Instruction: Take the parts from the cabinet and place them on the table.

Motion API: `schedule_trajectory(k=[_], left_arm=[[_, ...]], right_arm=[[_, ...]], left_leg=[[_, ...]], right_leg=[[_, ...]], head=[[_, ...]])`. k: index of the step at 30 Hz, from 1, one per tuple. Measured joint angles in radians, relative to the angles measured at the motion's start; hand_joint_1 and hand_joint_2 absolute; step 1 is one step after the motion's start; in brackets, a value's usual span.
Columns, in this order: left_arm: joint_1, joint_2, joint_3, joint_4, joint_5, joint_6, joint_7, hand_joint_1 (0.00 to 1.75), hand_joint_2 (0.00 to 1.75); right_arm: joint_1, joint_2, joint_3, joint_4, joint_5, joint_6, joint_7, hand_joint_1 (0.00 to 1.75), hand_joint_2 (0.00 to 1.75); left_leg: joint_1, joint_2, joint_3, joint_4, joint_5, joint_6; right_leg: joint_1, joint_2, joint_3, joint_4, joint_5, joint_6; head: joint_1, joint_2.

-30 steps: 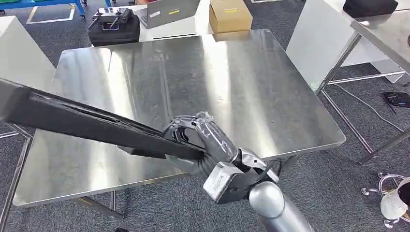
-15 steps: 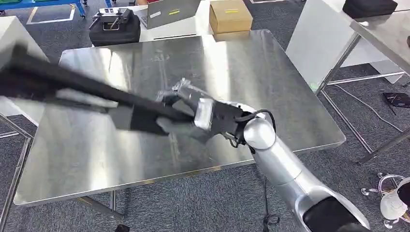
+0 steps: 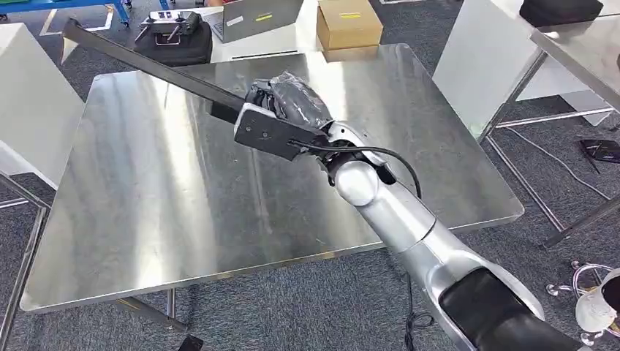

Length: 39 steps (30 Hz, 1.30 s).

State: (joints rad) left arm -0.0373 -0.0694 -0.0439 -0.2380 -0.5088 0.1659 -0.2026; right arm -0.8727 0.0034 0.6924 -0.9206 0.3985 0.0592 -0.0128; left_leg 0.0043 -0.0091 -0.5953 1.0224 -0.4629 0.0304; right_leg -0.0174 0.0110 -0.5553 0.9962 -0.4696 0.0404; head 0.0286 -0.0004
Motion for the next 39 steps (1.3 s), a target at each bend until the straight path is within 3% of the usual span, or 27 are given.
schedule_trajectory(k=[8, 15, 20, 28, 29, 39], left_arm=[[-0.003, 0.0, -0.018, -0.021, -0.005, -0.018, 0.021, 0.0, 1.75], [-0.003, 0.0, -0.02, -0.039, 0.011, -0.034, 0.022, 0.0, 1.75], [-0.002, 0.0, -0.02, -0.041, 0.029, -0.03, 0.017, 0.0, 1.75], [0.005, -0.003, -0.018, -0.037, 0.048, -0.01, 0.006, 0.0, 1.75], [0.004, -0.003, -0.018, -0.036, 0.05, -0.009, 0.006, 0.0, 1.75], [0.004, -0.003, -0.018, -0.031, 0.051, 0.004, 0.012, 0.0, 1.75]], right_arm=[[-0.077, 0.028, 0.035, 0.197, 0.292, -0.071, 0.124, 1.75, 1.75], [-0.153, 0.045, 0.1, 0.402, 0.51, -0.071, 0.264, 1.75, 1.75], [-0.182, 0.05, 0.151, 0.486, 0.566, -0.049, 0.295, 1.75, 1.75], [-0.189, 0.029, 0.146, 0.566, 0.531, -0.046, 0.392, 1.75, 1.75], [-0.189, 0.02, 0.141, 0.573, 0.529, -0.05, 0.405, 0.0, 0.0], [-0.188, -0.039, 0.102, 0.603, 0.536, -0.052, 0.444, 0.0, 0.0]], left_leg=[[0.0, 0.0, 0.0, 0.0, 0.001, 0.0], [0.0, 0.0, 0.0, 0.0, 0.001, 0.0], [0.0, 0.0, -0.001, 0.0, 0.0, 0.001], [0.0, -0.001, -0.001, 0.0, 0.001, 0.001], [0.0, -0.001, -0.001, 0.0, 0.001, 0.001], [0.0, 0.0, -0.001, 0.0, 0.0, 0.001]], right_leg=[[0.0, 0.0, 0.0, 0.0, 0.0, 0.0], [0.0, 0.0, 0.0, 0.0, 0.0, 0.0], [0.0, 0.0, -0.001, 0.0, 0.0, 0.0], [0.0, 0.0, -0.001, 0.0, 0.0, 0.0], [0.0, 0.0, -0.001, 0.0, 0.0, 0.0], [-0.001, 0.0, -0.001, 0.0, 0.0, 0.001]], head=[[0.0, 0.0], [0.0, 0.0], [0.0, 0.0], [0.0, 0.0], [0.0, 0.0], [0.0, 0.0]])
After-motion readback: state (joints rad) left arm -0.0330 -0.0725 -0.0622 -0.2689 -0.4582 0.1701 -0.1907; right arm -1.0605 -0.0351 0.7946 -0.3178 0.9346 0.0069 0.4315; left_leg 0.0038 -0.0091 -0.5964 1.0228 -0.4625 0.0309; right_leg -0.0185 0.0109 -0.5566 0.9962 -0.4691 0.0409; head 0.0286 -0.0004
